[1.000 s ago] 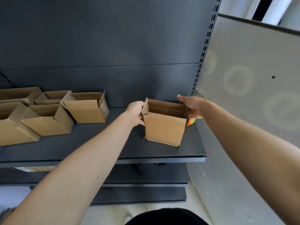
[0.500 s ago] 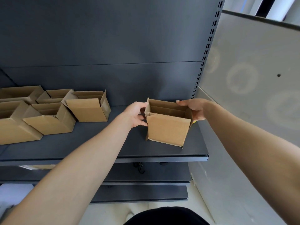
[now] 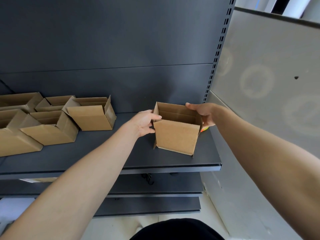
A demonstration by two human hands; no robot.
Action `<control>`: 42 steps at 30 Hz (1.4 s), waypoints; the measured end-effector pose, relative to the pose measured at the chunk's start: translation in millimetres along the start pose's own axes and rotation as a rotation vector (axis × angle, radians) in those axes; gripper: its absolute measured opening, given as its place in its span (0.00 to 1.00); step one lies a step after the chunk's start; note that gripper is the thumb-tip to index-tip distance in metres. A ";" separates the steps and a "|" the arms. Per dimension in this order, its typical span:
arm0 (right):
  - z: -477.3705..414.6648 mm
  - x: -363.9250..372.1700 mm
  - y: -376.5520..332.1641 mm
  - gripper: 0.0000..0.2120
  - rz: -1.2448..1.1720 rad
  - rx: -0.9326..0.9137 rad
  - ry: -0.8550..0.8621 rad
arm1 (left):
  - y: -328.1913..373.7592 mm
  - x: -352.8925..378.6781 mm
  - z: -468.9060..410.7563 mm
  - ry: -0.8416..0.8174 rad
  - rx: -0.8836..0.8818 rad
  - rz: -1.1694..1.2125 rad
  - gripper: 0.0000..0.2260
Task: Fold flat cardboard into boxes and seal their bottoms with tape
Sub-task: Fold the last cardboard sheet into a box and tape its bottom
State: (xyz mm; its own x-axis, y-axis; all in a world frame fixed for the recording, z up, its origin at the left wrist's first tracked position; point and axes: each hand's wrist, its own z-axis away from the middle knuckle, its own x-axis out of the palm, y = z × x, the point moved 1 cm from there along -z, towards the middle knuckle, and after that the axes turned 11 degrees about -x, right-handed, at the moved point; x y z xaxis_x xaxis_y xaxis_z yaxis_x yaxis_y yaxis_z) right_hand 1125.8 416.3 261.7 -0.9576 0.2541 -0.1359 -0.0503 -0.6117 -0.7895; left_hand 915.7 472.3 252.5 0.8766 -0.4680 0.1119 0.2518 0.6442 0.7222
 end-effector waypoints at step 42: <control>7.1 18.0 -4.8 0.26 0.039 -0.030 0.114 | -4.7 4.3 -0.9 0.036 0.053 -0.148 0.32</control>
State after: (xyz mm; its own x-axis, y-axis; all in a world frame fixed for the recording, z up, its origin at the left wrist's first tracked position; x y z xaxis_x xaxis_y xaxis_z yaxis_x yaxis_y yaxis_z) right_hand 1106.8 418.6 267.3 -0.9200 0.3153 -0.2327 -0.0036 -0.6005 -0.7996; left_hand 918.7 467.8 249.0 0.8458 -0.5331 -0.0219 0.3578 0.5364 0.7643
